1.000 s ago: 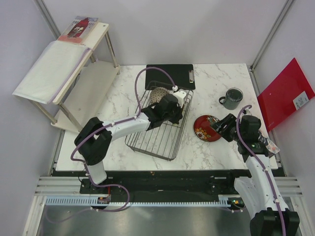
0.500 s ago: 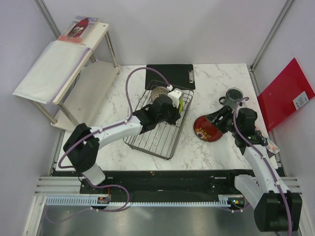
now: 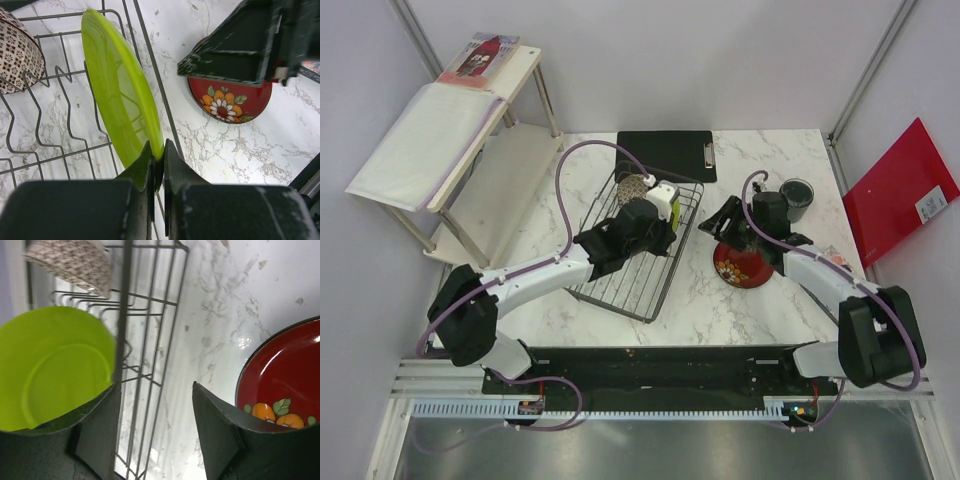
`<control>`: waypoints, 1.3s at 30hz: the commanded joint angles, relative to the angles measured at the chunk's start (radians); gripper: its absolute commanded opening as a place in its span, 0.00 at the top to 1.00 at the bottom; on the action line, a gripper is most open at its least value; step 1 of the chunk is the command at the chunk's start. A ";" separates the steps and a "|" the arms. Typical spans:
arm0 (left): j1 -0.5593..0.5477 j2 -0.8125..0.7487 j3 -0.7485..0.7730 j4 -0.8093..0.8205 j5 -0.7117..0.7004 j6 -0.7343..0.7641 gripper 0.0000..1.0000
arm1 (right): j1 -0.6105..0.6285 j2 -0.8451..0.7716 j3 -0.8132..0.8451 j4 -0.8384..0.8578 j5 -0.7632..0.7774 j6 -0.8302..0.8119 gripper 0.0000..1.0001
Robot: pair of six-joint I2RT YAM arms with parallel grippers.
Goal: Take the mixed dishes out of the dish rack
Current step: Pick up the plate from the dish rack.
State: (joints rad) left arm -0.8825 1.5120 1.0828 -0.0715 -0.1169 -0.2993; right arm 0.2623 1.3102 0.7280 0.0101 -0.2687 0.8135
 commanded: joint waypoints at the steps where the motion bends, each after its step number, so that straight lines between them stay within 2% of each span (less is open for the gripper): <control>1: 0.008 -0.030 -0.026 0.030 -0.058 -0.023 0.98 | 0.028 0.105 0.065 0.060 0.037 -0.027 0.35; 8: 0.007 -0.035 -0.063 0.041 -0.044 -0.046 0.98 | 0.055 0.263 0.160 0.106 0.010 -0.020 0.38; 15: 0.001 -0.046 -0.106 0.055 -0.032 -0.077 0.98 | 0.071 0.317 0.232 0.103 0.022 -0.016 0.39; 26: -0.026 -0.022 -0.107 0.064 -0.027 -0.106 0.98 | 0.133 0.540 0.487 0.018 -0.017 -0.036 0.38; 33: -0.026 -0.065 -0.093 0.030 -0.107 -0.051 0.98 | 0.135 0.512 0.493 -0.007 0.029 -0.056 0.37; 39: -0.023 -0.159 -0.041 -0.037 -0.243 0.070 0.98 | 0.121 0.368 0.485 -0.186 0.149 -0.117 0.36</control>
State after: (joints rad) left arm -0.8959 1.4498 0.9768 -0.0895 -0.2562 -0.3492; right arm 0.3737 1.8221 1.1702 -0.0887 -0.1955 0.7471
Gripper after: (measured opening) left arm 0.060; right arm 0.634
